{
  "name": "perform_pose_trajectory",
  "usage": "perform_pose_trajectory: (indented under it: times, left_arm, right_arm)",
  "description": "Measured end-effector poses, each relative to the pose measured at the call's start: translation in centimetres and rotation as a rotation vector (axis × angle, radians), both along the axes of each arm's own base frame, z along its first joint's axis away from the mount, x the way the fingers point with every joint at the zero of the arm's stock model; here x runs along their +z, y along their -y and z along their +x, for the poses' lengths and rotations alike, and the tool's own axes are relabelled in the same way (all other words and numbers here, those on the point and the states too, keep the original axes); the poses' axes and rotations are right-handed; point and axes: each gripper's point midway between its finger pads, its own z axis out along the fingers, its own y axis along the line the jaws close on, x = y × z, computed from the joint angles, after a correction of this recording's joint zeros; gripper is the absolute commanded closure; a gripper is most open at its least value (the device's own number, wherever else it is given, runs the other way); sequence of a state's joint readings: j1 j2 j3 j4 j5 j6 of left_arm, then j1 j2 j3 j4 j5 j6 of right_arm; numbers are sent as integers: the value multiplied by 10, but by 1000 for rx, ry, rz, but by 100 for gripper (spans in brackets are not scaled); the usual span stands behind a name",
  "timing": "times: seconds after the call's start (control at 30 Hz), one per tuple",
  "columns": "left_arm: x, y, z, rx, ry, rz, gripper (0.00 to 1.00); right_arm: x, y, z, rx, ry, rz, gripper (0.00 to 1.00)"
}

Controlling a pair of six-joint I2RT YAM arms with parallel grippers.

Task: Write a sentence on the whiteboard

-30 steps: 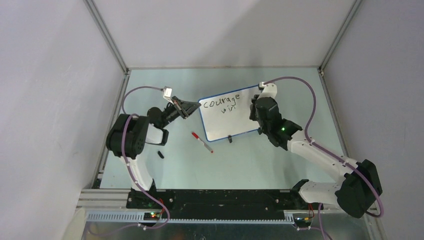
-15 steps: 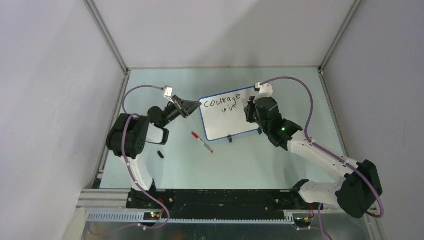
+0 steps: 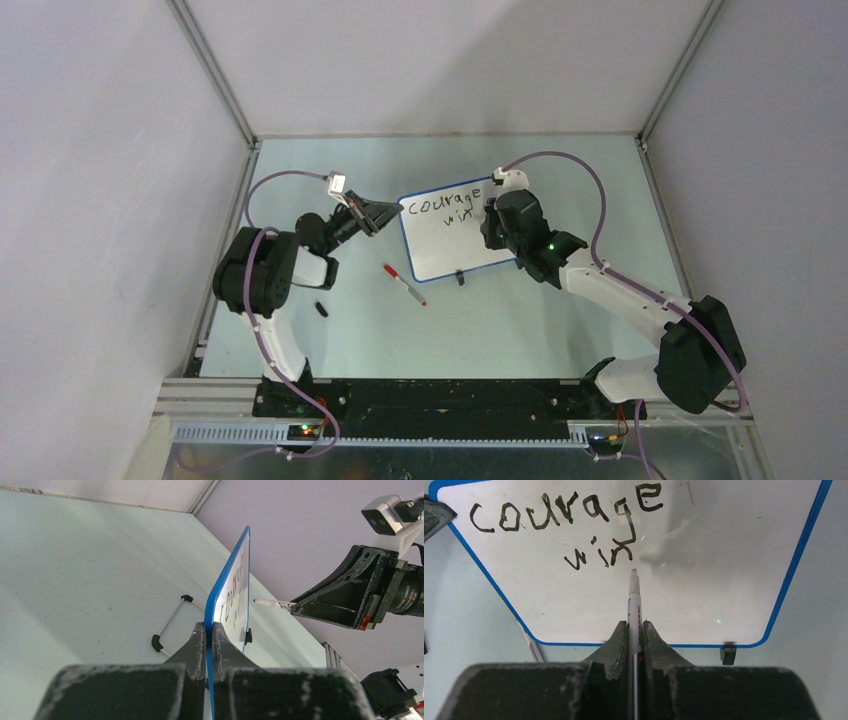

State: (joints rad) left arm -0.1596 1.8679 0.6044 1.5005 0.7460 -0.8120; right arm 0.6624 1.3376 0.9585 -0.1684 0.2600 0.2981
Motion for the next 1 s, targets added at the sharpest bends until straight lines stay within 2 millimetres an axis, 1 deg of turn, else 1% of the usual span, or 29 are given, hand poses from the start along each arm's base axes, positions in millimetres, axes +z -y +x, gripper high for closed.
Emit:
perform_pose_trajectory:
  times: [0.4, 0.7, 1.0]
  left_arm:
    - [0, 0, 0, -1, 0, 1, 100]
    - [0, 0, 0, -1, 0, 1, 100]
    - [0, 0, 0, -2, 0, 1, 100]
  right_arm:
    - [8, 2, 9, -17, 4, 10, 100]
    - [1, 7, 14, -39, -21, -14, 100]
    - [4, 7, 20, -50, -19, -16, 100]
